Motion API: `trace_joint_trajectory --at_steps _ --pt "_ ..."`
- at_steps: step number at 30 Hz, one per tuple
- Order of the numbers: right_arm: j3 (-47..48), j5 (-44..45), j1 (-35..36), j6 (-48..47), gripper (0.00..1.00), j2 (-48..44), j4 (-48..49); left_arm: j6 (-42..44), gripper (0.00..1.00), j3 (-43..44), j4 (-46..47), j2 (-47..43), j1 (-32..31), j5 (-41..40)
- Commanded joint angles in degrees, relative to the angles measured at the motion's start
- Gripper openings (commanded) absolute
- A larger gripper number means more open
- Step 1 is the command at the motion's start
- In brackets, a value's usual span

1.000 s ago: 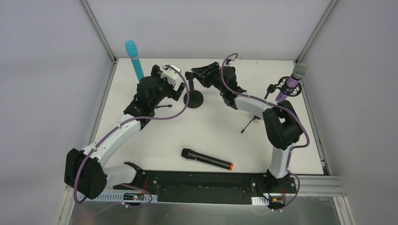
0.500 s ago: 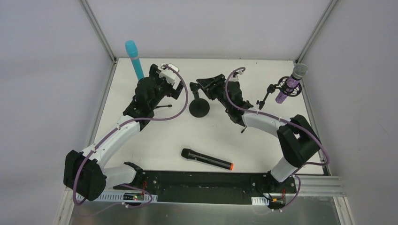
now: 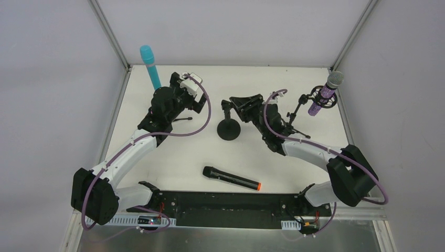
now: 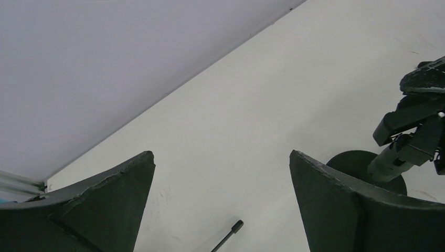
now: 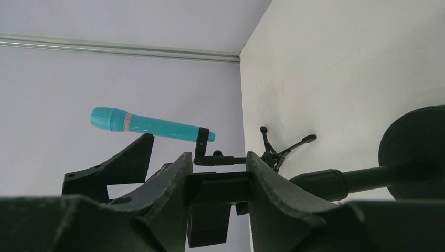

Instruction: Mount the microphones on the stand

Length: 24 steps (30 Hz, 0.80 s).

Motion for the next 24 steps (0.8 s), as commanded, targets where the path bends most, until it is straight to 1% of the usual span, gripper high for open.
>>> trace_joint_trajectory --at_steps 1,7,13,14,16,18,21,23,24 --pt "-2.1 2.4 1.1 5.9 0.00 -6.3 5.8 -0.1 1.00 -0.3 2.9 -0.9 -0.5 2.5" --pt "-5.5 7.8 3.4 7.1 0.00 -11.3 3.2 -0.2 1.00 -0.1 3.0 -0.7 -0.5 2.8" --pt "-6.3 12.1 5.2 5.8 0.00 -13.1 -0.3 -0.3 1.00 -0.2 3.0 -0.5 -0.4 3.4" --pt "-6.5 12.5 5.3 5.7 0.03 -13.1 -0.2 -0.3 1.00 -0.1 2.9 -0.5 -0.4 3.3" --pt "-6.7 12.4 5.4 5.0 0.10 -12.9 0.5 -0.3 1.00 -0.2 2.9 -0.6 -0.5 3.3" --pt "-6.9 11.6 5.4 3.7 0.19 -12.6 2.1 -0.3 1.00 -0.1 2.9 -0.6 -0.4 3.3" --pt "-7.1 11.1 5.4 3.0 0.44 -12.5 2.4 -0.2 1.00 -0.1 3.0 -0.6 -0.4 3.3" --pt "-7.5 11.0 5.5 2.9 0.57 -12.7 2.4 -0.1 1.00 -0.2 2.9 -0.6 -0.4 3.4" --pt "-7.6 11.0 5.5 2.7 0.62 -12.8 2.4 -0.1 1.00 -0.2 2.9 -0.6 -0.4 3.4"
